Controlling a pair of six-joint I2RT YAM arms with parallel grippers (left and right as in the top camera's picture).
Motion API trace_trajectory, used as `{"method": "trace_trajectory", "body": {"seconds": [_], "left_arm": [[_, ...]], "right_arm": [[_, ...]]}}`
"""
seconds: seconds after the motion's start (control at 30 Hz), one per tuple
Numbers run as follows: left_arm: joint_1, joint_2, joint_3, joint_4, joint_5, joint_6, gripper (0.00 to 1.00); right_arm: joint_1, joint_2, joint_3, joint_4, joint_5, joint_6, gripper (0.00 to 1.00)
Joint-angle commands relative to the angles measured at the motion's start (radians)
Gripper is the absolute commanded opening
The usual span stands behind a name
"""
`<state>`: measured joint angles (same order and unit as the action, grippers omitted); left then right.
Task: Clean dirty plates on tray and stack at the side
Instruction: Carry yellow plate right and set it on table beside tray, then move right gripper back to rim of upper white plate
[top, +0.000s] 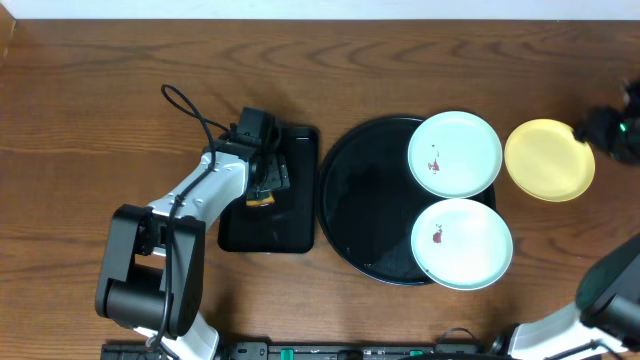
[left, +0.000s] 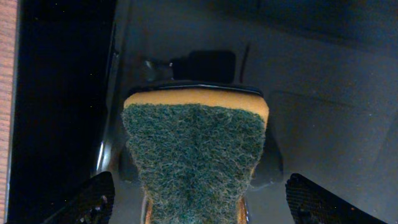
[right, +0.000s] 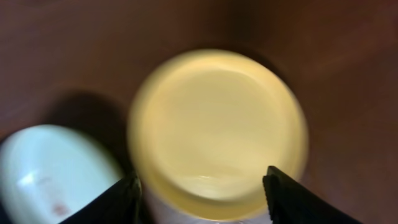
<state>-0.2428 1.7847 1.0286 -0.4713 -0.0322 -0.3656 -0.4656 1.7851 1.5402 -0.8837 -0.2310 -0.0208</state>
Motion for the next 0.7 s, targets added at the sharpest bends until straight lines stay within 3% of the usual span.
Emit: {"method": "trace_trajectory", "body": {"seconds": [0.0, 0.3, 0.4, 0.67], "left_arm": [[0.004, 0.005, -0.004, -0.005, -0.009, 0.005, 0.89], [0.004, 0.005, -0.004, -0.005, -0.009, 0.005, 0.89], [0.004, 0.005, -0.004, -0.005, -0.009, 0.005, 0.89], [0.004, 0.005, -0.004, -0.005, -0.009, 0.005, 0.89]], "right_arm": [[0.121, -0.002, 0.001, -0.028, -0.042, -0.104, 0.61], [0.342, 0.07, -0.051, -0.057, 0.3, -0.062, 0.57], [0.372, 0.084, -0.071, -0.04, 0.305, -0.062, 0.58], [0.366, 0.098, -0.149, 0.023, 0.294, -0.029, 0.48]]}}
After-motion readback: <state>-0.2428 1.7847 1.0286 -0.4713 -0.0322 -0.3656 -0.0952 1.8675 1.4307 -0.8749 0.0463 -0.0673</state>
